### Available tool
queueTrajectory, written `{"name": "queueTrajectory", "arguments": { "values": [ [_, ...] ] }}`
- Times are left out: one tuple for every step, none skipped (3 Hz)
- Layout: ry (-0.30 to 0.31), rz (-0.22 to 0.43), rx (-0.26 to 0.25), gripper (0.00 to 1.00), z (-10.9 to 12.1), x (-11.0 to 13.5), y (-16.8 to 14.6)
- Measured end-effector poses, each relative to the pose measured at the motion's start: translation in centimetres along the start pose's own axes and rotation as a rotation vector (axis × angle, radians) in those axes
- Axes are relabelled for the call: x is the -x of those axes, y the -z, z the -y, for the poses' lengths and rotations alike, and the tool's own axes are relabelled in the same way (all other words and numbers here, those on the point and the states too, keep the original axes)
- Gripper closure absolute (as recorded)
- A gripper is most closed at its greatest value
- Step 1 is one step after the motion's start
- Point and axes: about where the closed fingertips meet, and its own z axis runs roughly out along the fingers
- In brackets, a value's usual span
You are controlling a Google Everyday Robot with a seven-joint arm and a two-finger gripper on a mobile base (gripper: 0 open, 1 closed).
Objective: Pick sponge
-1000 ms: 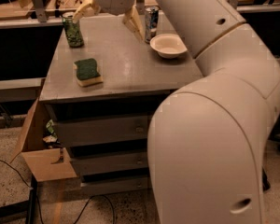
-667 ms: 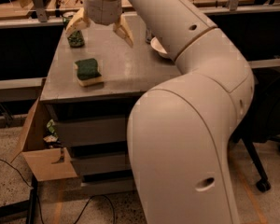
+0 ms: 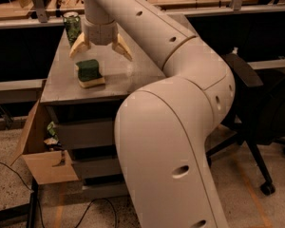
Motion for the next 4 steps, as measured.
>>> {"name": "queueTrajectory", "arguments": {
  "values": [
    [0.02,0.03,0.059,0.0,0.8,0.4,-2.8],
    [0.055,0.056,0.095,0.0,2.1,0.9,-4.7],
    [0.068,0.07,0.118,0.18,2.7,1.2,-6.0],
    [0.061,0.067,0.137,0.49,2.8,1.0,-6.0]
  ]
}}
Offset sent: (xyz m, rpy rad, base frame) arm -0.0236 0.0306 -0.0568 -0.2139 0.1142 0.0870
